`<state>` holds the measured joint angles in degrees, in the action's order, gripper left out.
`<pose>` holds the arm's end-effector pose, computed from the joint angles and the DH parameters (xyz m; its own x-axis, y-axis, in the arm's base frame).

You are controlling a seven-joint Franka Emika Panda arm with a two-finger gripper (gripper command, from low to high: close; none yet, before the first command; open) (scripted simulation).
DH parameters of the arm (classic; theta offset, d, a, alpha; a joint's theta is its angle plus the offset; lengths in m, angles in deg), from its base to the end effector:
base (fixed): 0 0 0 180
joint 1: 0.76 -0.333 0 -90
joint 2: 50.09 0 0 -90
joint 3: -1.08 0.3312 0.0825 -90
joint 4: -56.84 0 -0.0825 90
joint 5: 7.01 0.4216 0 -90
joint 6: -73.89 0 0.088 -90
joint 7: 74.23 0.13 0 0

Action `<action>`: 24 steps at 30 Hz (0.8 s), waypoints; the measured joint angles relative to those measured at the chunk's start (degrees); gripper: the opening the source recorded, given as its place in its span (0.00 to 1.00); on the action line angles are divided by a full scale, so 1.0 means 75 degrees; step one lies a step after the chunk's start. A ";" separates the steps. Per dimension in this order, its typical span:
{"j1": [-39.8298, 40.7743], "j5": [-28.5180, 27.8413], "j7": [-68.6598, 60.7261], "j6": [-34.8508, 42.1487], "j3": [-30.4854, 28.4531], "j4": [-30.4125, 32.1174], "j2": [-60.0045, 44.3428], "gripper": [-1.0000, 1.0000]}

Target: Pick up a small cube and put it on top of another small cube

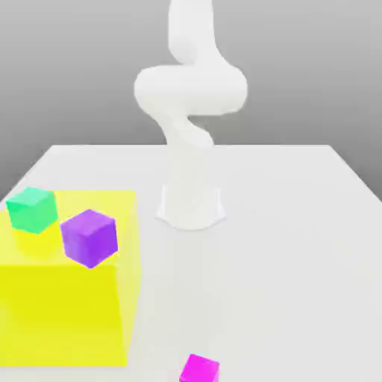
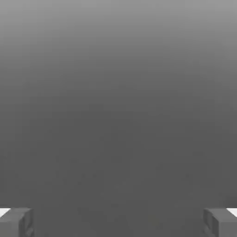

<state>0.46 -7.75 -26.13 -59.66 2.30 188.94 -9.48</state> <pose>0.4231 0.0021 0.6720 0.4924 -0.7344 0.4671 -0.5559 -0.6783 -0.4805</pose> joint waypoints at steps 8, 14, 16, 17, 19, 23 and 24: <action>0.0453 -0.0379 0.1022 -0.0764 0.0468 0.0138 -0.2264 0.50; 0.0633 -0.0689 0.1795 -0.1323 0.0658 0.0238 -0.3930 0.50; 0.0659 -0.0772 0.2038 -0.1510 0.0685 0.0272 -0.4484 0.50; 0.0669 -0.0806 0.2154 -0.1604 0.0691 0.0289 -0.4760 0.50; 0.0671 -0.0851 0.2371 -0.1794 0.0691 0.0324 -0.5310 0.50; 0.0657 -0.0836 0.2729 -0.2181 0.0700 0.0396 -0.6401 0.50; 0.0647 -0.0805 0.2799 -0.2279 0.0698 0.0415 -0.6671 0.50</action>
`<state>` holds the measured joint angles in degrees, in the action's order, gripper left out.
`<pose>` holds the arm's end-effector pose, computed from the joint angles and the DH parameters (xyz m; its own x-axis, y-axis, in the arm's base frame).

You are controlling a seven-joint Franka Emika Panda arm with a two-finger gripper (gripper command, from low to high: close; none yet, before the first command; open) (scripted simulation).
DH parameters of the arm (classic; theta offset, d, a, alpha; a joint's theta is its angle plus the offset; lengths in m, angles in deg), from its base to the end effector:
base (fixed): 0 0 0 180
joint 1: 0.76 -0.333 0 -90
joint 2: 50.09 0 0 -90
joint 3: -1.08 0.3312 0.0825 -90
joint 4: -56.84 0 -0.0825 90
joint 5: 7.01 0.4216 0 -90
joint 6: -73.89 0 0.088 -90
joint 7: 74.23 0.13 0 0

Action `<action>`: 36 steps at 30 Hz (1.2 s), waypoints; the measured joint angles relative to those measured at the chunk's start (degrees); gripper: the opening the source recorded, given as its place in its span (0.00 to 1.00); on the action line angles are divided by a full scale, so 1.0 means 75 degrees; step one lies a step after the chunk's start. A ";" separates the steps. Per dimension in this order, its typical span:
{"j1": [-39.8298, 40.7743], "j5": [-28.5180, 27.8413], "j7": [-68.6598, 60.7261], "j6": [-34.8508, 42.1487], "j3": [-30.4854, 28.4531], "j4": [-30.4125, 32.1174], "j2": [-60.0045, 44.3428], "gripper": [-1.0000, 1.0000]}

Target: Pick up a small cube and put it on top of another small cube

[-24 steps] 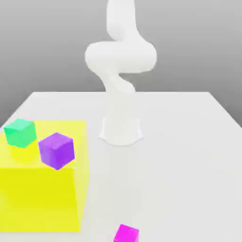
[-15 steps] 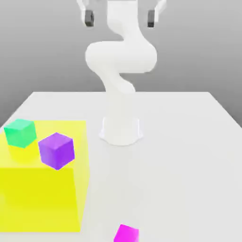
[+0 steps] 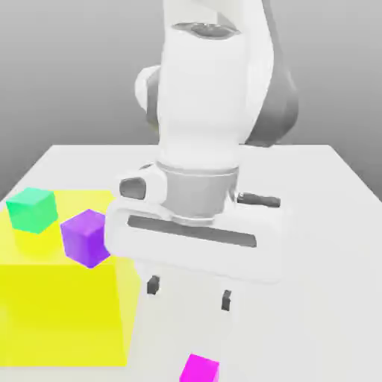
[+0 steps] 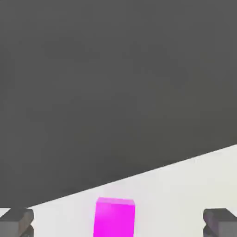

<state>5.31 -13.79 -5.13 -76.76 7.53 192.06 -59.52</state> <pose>0.5480 0.0062 0.2305 0.4474 -0.8904 0.0839 -0.8877 -0.4535 -0.0792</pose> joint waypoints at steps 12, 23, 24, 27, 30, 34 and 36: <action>-0.0223 -0.0009 0.0422 -0.1396 -0.0213 -0.0181 -0.2395 0.00; 0.0154 0.0612 0.0095 -0.0172 0.0058 -0.0240 -0.0845 0.00; 0.0260 0.0769 0.0061 0.0042 0.0023 -0.0352 -0.0595 0.00; 0.0572 0.1344 -0.0093 0.0710 -0.0133 -0.0696 0.0201 0.00; 0.1168 0.1580 0.0015 0.1473 -0.0390 -0.0764 0.1022 0.00; 0.1791 0.1612 0.0371 0.2565 -0.0778 -0.0635 0.2128 0.00; 0.2035 0.1628 0.0551 0.3117 -0.0985 -0.0559 0.2682 0.00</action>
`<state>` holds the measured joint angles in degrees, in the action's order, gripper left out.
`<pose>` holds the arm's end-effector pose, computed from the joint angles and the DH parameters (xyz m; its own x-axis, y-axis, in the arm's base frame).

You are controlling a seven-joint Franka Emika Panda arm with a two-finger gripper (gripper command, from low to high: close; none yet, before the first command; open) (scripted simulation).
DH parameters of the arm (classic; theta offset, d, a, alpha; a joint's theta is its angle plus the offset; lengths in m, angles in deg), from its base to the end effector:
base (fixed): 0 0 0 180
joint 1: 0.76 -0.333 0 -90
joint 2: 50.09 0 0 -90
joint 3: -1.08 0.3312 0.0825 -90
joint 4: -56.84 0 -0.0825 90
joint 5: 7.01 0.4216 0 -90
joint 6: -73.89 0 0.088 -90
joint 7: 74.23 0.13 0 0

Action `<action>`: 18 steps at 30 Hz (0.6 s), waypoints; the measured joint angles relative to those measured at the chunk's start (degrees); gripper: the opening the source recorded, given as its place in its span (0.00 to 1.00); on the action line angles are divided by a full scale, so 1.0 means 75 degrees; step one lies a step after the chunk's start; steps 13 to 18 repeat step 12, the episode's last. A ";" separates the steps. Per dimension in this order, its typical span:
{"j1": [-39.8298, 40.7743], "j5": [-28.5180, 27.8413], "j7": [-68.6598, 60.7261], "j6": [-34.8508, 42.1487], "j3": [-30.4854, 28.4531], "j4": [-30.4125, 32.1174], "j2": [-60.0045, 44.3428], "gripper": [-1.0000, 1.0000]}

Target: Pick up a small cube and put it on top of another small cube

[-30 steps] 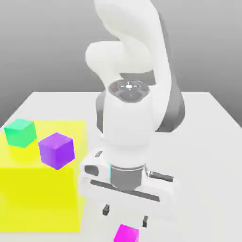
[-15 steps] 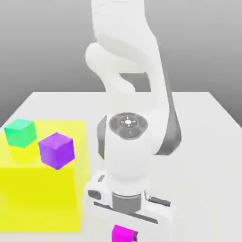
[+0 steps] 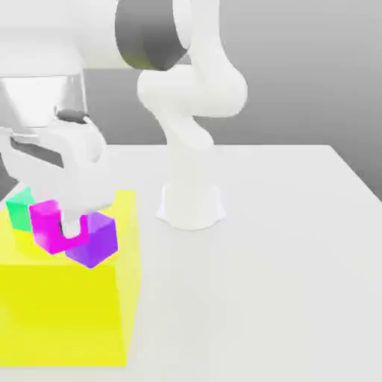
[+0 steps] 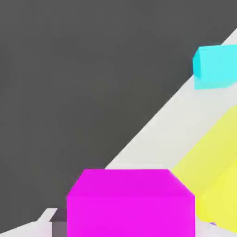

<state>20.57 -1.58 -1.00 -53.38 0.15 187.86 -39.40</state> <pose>0.4908 -0.1958 0.4138 -0.1446 -0.9884 -0.0469 -0.9791 0.1498 -0.1377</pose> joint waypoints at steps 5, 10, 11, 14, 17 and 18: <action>0.0963 -0.0759 0.0938 0.1147 -0.0461 0.0692 0.1066 0.00; 0.1096 -0.0882 0.1046 0.0172 -0.0503 0.1426 0.0696 1.00; 0.1096 -0.0882 0.1046 0.0172 -0.0503 0.1426 0.0696 1.00; 0.1096 -0.0882 0.1046 0.0172 -0.0503 0.1426 0.0696 1.00; 0.1096 -0.0882 0.1046 0.0172 -0.0503 0.1426 0.0696 1.00; 0.1096 -0.0882 0.1046 0.0172 -0.0503 0.1426 0.0696 1.00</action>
